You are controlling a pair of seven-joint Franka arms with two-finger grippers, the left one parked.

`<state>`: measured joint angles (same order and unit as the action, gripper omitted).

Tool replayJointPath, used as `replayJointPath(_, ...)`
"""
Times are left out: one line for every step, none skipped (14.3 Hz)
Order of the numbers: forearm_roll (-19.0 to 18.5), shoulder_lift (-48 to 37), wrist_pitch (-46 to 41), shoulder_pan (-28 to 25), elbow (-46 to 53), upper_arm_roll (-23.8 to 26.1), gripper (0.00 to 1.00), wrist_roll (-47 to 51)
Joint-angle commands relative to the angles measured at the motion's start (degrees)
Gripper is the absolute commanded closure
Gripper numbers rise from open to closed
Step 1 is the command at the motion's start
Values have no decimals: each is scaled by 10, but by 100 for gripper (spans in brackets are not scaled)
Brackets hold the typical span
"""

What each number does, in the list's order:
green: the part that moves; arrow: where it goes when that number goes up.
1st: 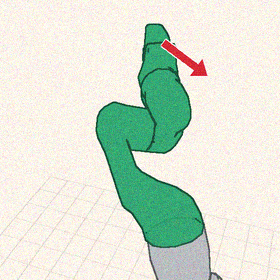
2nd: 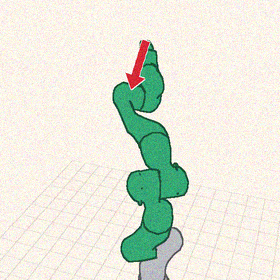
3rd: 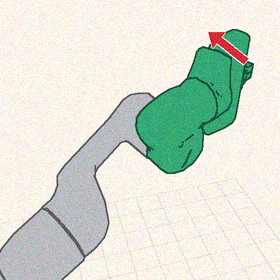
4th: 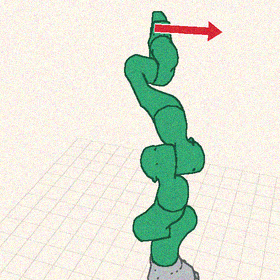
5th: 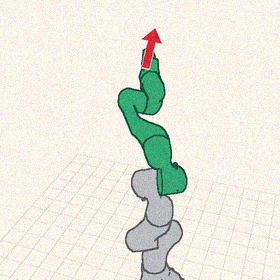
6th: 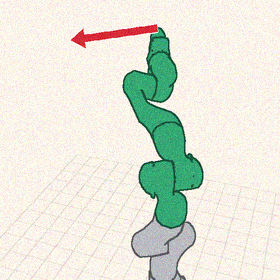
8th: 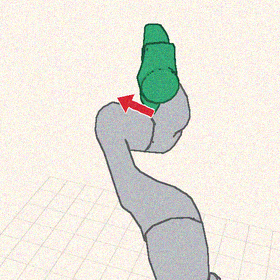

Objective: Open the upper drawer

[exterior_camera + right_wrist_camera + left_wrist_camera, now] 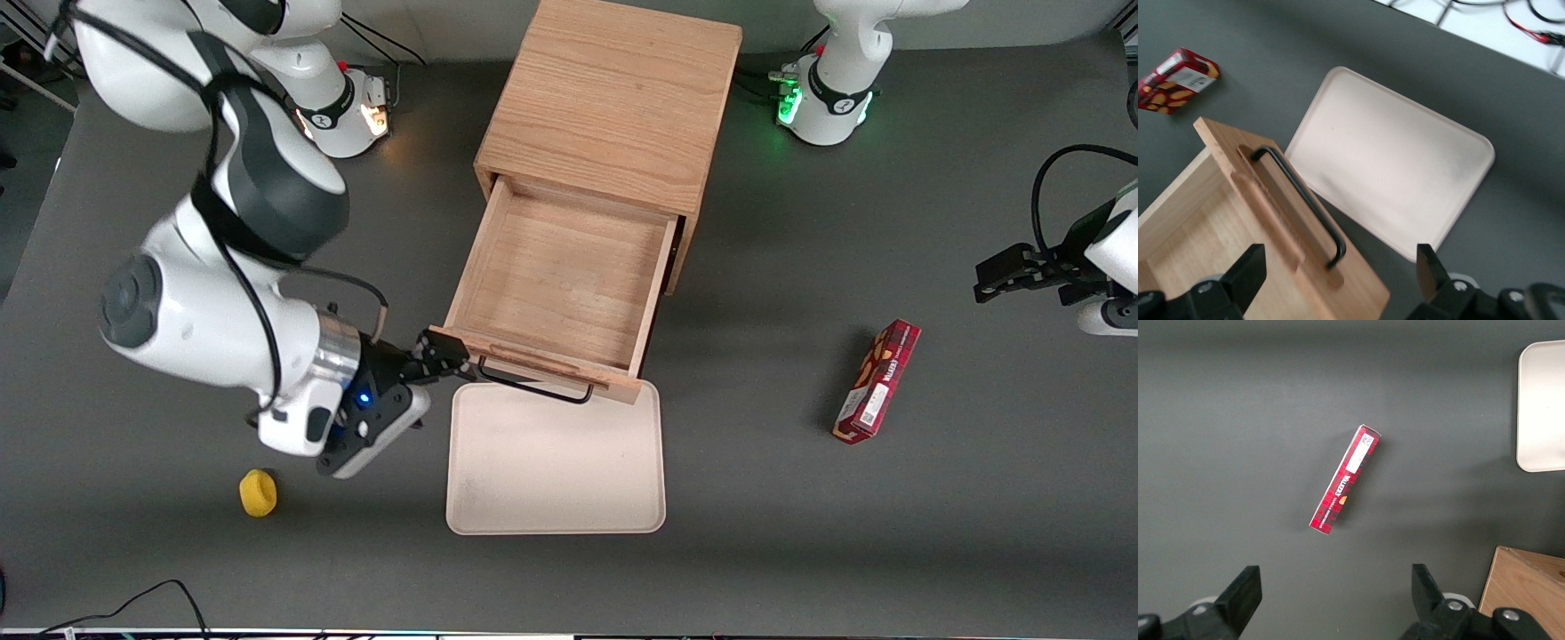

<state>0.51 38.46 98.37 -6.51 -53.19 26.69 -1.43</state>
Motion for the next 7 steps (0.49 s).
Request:
replayJointPath(-25,-115,-78,13,-75,-26,0,83)
replayJointPath(-17,-156,-101,18,-86,-47,0,124)
replayJointPath(-3,-187,-124,19,-88,-62,0,155)
replayJointPath(12,-217,-165,20,-87,-80,0,178)
replayJointPath(17,-253,-231,19,-91,-108,0,187)
replayJointPath(17,-282,-273,19,-103,-125,0,189)
replayJointPath(17,-316,-286,20,-134,-131,0,194)
